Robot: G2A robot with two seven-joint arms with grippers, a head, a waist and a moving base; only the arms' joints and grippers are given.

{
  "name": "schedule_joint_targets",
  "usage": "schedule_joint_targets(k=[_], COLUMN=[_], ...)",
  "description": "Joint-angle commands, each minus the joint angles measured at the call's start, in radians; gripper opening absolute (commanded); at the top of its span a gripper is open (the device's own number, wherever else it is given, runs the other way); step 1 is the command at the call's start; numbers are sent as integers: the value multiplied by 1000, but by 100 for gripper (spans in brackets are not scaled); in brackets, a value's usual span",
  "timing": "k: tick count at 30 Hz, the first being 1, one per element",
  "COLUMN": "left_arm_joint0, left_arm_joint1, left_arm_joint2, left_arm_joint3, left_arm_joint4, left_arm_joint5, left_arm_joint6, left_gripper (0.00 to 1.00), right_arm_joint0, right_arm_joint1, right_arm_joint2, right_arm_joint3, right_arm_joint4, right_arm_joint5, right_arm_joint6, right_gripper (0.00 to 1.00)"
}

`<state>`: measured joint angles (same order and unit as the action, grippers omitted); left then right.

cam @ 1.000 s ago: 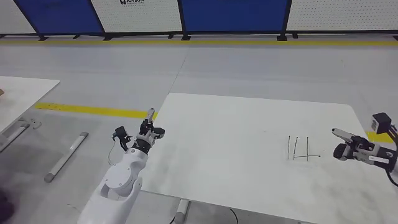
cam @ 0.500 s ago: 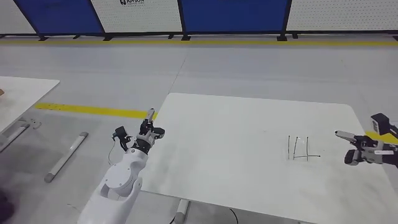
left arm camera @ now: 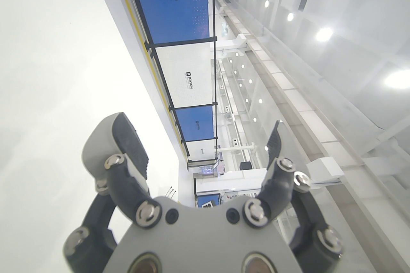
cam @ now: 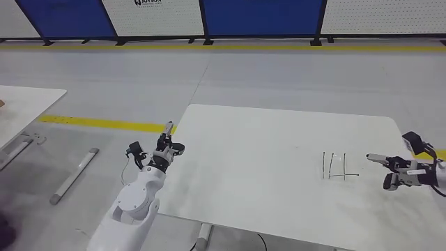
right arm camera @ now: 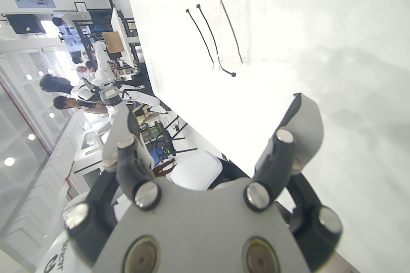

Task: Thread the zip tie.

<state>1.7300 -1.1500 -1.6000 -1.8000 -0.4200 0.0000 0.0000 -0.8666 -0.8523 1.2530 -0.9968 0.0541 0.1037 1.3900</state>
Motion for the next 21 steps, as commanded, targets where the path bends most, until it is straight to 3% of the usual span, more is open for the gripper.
schedule_joint_targets(k=[1, 4, 14, 18, 21], left_arm_joint0=[0, 0, 0, 0, 0], left_arm_joint1=[0, 0, 0, 0, 0], left_arm_joint2=[0, 0, 0, 0, 0], left_arm_joint3=[0, 0, 0, 0, 0], left_arm_joint4=[0, 0, 0, 0, 0], left_arm_joint5=[0, 0, 0, 0, 0], left_arm_joint6=[0, 0, 0, 0, 0], left_gripper=[100, 100, 100, 100, 100], right_arm_joint0=[0, -13, 102, 143, 143], right_arm_joint1=[0, -6, -32, -48, -48], right_arm_joint2=[0, -45, -237, -279, -279], right_arm_joint3=[0, -20, 134, 198, 198], right_arm_joint4=[0, -33, 20, 56, 56], right_arm_joint5=[0, -73, -217, -288, -288], right_arm_joint6=[0, 0, 0, 0, 0], right_gripper=[100, 100, 100, 100, 100])
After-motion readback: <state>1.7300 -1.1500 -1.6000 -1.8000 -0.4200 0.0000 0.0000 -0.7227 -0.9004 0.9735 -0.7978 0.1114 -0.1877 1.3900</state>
